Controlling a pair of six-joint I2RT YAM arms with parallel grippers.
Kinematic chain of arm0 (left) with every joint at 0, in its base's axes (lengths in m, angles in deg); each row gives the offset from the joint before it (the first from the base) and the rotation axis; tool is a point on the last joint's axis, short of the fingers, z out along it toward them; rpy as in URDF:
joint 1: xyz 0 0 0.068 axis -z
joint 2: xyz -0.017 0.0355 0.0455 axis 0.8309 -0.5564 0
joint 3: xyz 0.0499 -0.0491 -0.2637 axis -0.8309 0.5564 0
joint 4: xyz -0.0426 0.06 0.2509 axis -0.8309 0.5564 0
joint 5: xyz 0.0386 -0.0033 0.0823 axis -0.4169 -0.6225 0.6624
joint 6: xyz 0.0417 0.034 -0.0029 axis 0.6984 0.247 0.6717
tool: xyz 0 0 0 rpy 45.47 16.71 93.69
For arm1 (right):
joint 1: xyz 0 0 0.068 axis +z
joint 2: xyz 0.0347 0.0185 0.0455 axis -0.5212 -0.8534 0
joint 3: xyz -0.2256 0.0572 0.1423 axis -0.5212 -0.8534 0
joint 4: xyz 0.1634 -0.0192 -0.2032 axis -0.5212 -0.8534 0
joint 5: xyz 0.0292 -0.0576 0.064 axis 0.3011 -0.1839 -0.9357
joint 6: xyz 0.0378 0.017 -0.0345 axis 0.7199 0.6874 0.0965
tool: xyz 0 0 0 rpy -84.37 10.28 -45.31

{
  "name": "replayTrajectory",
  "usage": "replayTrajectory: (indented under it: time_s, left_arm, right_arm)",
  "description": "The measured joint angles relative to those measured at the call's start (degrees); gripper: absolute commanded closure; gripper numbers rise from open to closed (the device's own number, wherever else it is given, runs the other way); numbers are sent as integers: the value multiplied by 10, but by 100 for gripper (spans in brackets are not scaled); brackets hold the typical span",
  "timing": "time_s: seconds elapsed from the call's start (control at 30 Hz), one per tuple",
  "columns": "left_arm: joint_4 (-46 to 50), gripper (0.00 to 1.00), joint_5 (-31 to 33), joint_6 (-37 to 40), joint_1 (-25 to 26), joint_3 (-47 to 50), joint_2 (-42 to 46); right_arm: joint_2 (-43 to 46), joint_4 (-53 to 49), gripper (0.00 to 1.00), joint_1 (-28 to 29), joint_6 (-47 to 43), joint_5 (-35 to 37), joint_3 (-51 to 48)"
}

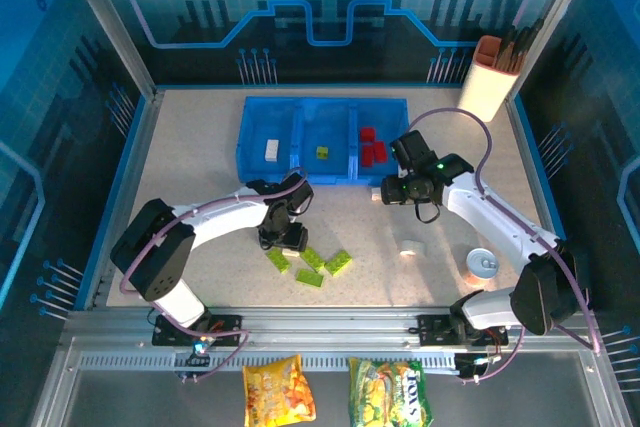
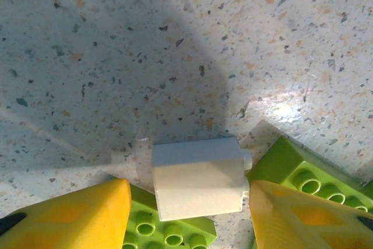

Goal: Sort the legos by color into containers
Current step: Pick up the lego from the middle-left of the table.

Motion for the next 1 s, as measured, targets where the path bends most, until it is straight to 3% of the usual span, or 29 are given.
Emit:
replayTrajectory:
  time_s: [0.43, 1.0]
  left_arm:
    - [-13, 42, 0, -13, 4, 0, -23]
    - [-23, 53, 2, -14, 7, -1, -32]
  right_arm:
    - [0, -4, 46, 0, 0, 0, 0]
    - [0, -4, 46, 0, 0, 0, 0]
